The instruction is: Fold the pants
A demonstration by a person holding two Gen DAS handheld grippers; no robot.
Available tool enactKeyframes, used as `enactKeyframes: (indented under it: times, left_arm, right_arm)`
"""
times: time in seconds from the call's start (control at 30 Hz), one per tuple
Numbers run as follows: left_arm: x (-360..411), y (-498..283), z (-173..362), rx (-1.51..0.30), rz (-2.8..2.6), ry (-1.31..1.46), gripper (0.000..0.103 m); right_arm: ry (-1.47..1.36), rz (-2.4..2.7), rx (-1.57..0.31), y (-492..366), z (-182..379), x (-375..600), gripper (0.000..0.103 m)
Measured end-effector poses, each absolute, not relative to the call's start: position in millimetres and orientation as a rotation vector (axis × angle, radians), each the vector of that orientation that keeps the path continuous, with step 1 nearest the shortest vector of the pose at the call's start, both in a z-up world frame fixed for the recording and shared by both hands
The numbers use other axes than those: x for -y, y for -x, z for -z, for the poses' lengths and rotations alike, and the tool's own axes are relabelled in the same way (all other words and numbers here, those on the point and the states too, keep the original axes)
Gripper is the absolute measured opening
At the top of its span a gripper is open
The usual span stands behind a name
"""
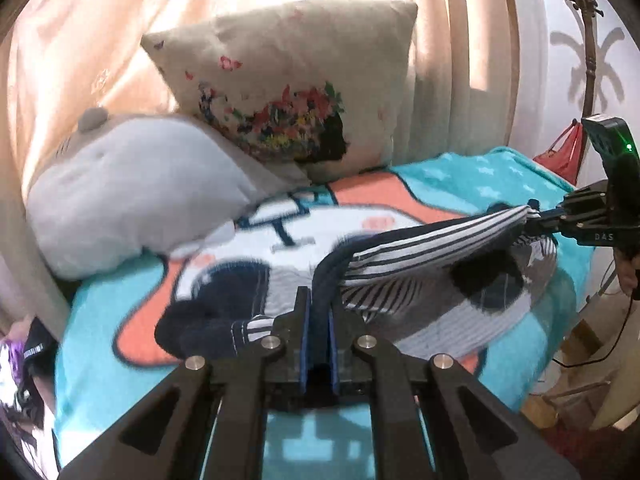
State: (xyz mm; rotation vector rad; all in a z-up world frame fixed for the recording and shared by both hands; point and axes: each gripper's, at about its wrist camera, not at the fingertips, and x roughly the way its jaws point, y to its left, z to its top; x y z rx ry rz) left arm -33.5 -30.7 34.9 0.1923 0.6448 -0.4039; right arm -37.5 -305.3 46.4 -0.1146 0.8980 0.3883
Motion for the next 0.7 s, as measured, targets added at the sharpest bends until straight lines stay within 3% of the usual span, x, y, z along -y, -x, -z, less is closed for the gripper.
enactKeyframes:
  times: [0.2, 0.3, 0.37, 0.43, 0.5, 0.57, 0.7]
  left_arm:
    - [23.0, 51.5, 5.0, -0.744, 0.388, -0.157, 0.016]
    - [16.0, 59.7, 12.0, -0.788, 0.369, -0.15, 0.029]
    - [8.8, 70.6, 6.5, -0.776, 0.368, -0.154, 0.048]
    - [-0.4, 81.2, 0.0, -0.761, 0.364, -0.149, 0.056]
    - [-12.5, 87.5, -6.4, -0.755, 0.343, -0.136, 0.059]
    - [-22.4, 84.8, -12.1, -0.756, 0.323, -0.111, 0.059]
    - [-36.4, 74.9, -20.7, -0.753, 0.274, -0.027, 0.059]
  right_arm:
    - [0.039, -0.357, -0.95, 72.3, -9.8, 310.2, 0.008]
    - [0.013, -0.32, -0.956, 83.2, 3.6, 315.3, 0.016]
    - [-0.012, -0.289, -0.952, 90.6, 5.0, 322.0, 0.023]
    - [-0.02, -0.254, -0.929, 103.2, -1.6, 330.5, 0.034]
    - [-0.043, -0.218, -0.894, 112.8, -11.7, 344.1, 0.05]
    - [-0.094, -0.18, -0.849, 119.1, -23.1, 362.4, 0.056]
    - [-0.237, -0.118, -0.786, 110.4, -32.2, 397.8, 0.056]
